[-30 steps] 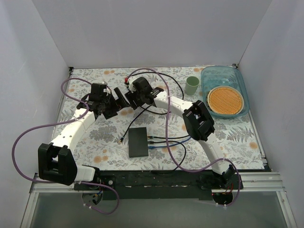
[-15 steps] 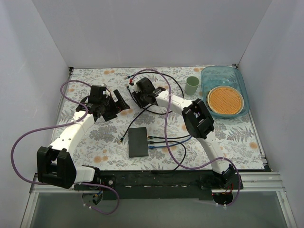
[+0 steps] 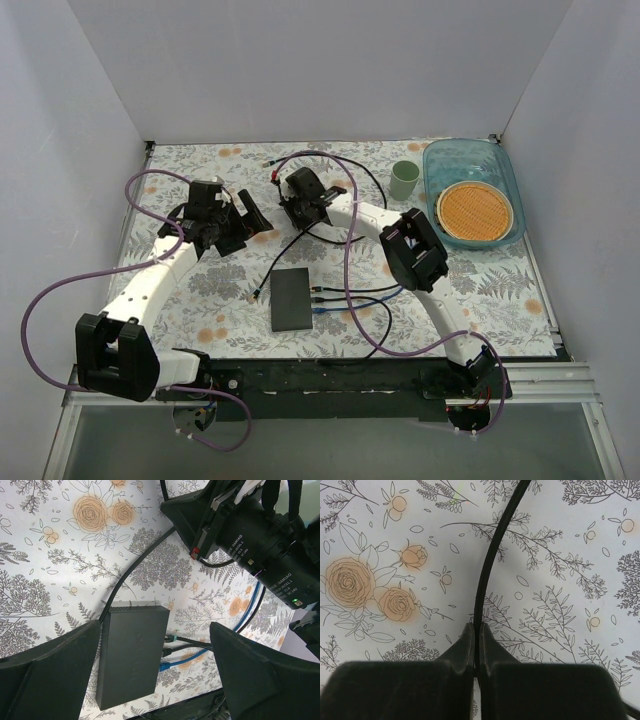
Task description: Insert the plug into the switch port
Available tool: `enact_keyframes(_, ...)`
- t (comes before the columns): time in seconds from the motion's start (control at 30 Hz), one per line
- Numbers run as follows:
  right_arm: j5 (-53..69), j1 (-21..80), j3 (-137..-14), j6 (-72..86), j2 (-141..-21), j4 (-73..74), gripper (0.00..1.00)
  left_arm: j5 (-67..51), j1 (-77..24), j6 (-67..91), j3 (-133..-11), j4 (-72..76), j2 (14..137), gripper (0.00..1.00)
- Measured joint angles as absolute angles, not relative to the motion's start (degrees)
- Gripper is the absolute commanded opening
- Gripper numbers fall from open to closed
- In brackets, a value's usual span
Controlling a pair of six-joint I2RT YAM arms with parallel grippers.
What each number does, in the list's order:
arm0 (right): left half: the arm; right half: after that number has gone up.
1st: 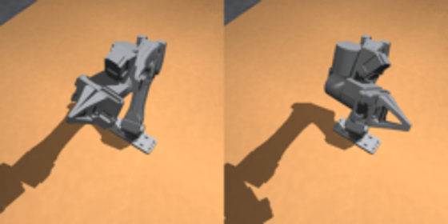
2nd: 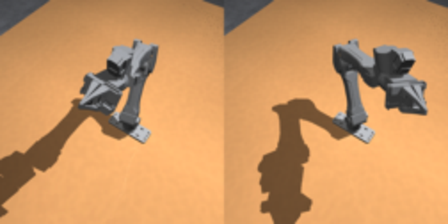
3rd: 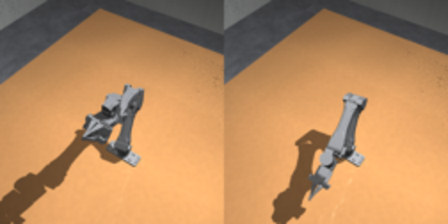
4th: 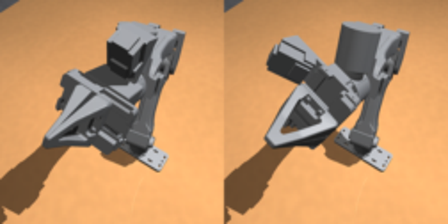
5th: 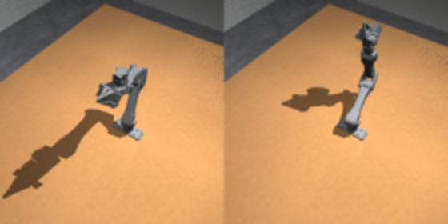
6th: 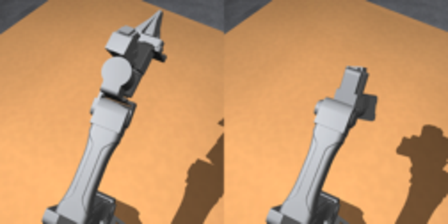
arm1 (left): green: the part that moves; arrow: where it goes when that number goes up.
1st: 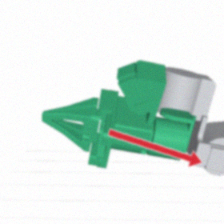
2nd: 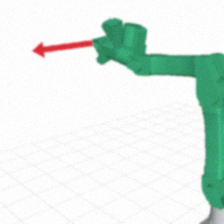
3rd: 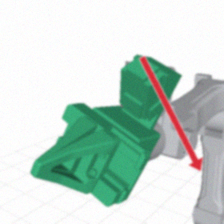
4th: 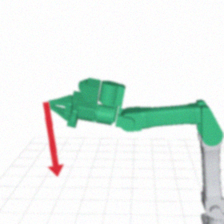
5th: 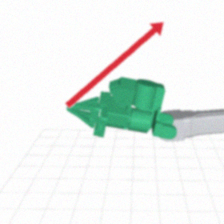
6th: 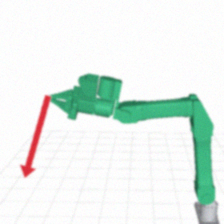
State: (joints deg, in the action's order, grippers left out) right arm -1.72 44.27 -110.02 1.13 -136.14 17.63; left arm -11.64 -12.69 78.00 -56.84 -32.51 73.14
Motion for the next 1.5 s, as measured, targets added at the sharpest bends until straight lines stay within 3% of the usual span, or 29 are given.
enact_keyframes(0.23, 0.2, 44.2, -102.1, 0.3, -130.6, 16.4, 0.01, -12.3, -12.6, 78.5, -55.7, -31.3, 72.9, 0.91)
enact_keyframes(0.6, 8.8, 44.3, -76.3, -2.8, -98.9, 15.1, 0.01, -14.7, -12.5, 79.5, -53.5, -28.3, 72.9, 0.91)
enact_keyframes(0.87, 16.4, 45.2, -57.0, -4.1, -87.4, 18.1, 0.01, -15.5, -12.5, 80.2, -51.9, -27.3, 73.3, 0.91)
enact_keyframes(0.93, 16.8, 45.7, -52.8, -4.6, -85.4, 20.1, 0.11, -15.8, -12.5, 80.6, -51.1, -26.9, 73.3, 0.9)
enact_keyframes(0.97, 16.9, 45.9, -51.3, -4.7, -84.3, 21.2, 0.3, -16.1, -12.5, 80.9, -50.6, -26.6, 73.3, 0.89)
enact_keyframes(1.07, 16.5, 46.2, -49.7, -4.7, -81.9, 23.1, 0.52, -17.1, -12.5, 81.8, -47.9, -25.2, 73.3, 0.89)
enact_keyframes(1.23, 16.2, 46.2, -50.3, -4.5, -80.8, 22.0, 0.57, -18.9, -12.5, 83.4, -43.7, -24.4, 73.3, 0.88)
enact_keyframes(1.5, 14.9, 46.2, -58.9, -1.9, -90.7, 17.5, 0.58, -21.8, -12.5, 84.2, -42.5, -19.9, 75.2, 0.86)
